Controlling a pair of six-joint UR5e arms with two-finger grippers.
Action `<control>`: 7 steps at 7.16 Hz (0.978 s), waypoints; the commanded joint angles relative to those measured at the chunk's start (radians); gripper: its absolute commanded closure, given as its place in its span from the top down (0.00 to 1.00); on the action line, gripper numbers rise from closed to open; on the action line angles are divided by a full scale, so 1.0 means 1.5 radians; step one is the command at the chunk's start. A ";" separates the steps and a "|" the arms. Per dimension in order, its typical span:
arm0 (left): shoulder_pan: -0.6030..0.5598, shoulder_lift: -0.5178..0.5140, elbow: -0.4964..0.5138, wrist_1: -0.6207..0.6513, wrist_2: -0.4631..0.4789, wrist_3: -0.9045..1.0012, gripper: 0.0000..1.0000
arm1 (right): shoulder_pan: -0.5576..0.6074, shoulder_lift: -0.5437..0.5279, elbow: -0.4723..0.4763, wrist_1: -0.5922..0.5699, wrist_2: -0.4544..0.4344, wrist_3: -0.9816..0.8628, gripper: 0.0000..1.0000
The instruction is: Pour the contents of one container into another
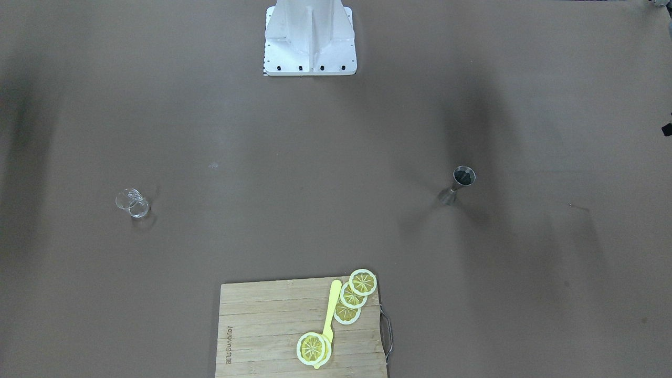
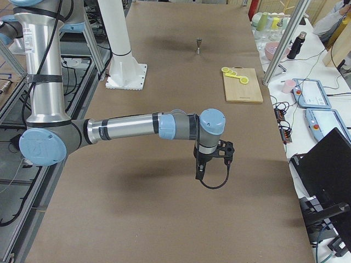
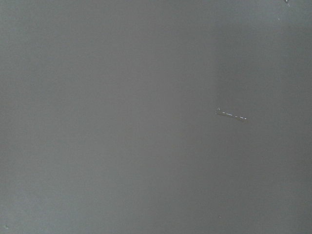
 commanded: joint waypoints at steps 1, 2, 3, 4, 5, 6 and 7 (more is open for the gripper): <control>-0.007 0.031 -0.016 0.003 0.031 0.000 0.99 | 0.001 -0.003 0.001 0.000 0.000 0.000 1.00; -0.015 0.034 -0.019 0.003 0.033 -0.001 0.99 | 0.000 -0.002 0.001 0.000 -0.002 0.001 1.00; -0.035 0.054 -0.026 0.003 0.033 -0.001 0.99 | 0.000 0.001 0.003 0.000 -0.002 0.001 1.00; -0.035 0.053 -0.026 0.003 0.033 -0.002 0.99 | 0.000 0.001 0.009 0.000 -0.001 0.001 1.00; -0.035 0.053 -0.025 0.005 0.033 -0.004 0.99 | 0.000 0.000 0.011 0.000 0.001 0.001 1.00; -0.035 0.054 -0.022 0.005 0.034 -0.004 0.99 | 0.000 -0.001 0.011 0.000 0.001 0.001 1.00; -0.034 0.053 -0.022 0.005 0.034 -0.004 0.99 | 0.000 -0.003 0.010 0.000 0.001 0.000 1.00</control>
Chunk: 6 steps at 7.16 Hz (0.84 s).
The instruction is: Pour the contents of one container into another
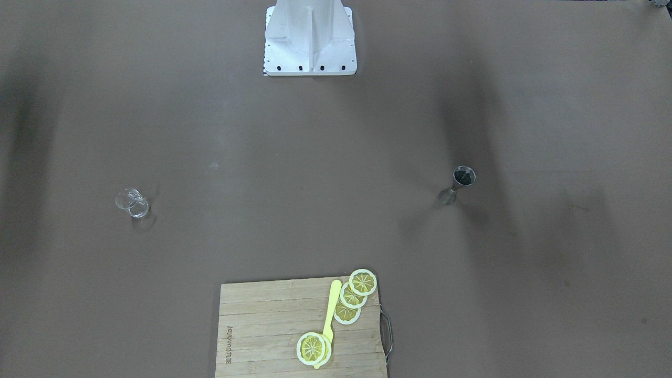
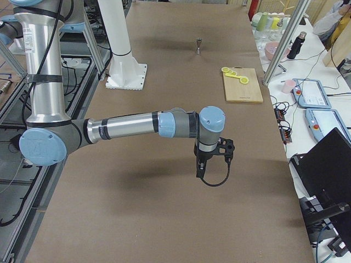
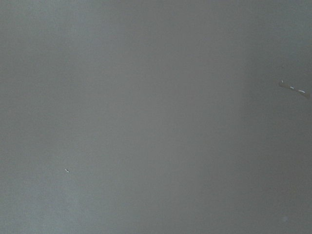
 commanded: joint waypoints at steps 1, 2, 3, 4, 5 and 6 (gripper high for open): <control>0.002 0.000 0.002 0.000 0.000 0.000 0.99 | 0.000 -0.002 0.000 0.000 0.002 0.000 1.00; 0.002 -0.001 0.005 0.000 0.000 0.000 0.99 | 0.000 -0.002 -0.003 -0.001 0.001 -0.001 1.00; 0.002 -0.001 0.006 0.000 0.000 0.000 0.99 | 0.000 -0.002 -0.005 -0.001 0.001 -0.001 1.00; 0.002 0.000 0.009 -0.001 0.000 0.000 0.99 | 0.000 -0.002 -0.004 0.000 0.001 -0.001 1.00; 0.002 -0.001 0.014 -0.001 -0.001 0.000 0.99 | 0.000 -0.002 -0.003 0.000 0.001 0.000 1.00; 0.003 -0.004 0.014 -0.001 -0.001 0.000 0.99 | 0.000 -0.002 -0.003 0.000 0.001 0.000 1.00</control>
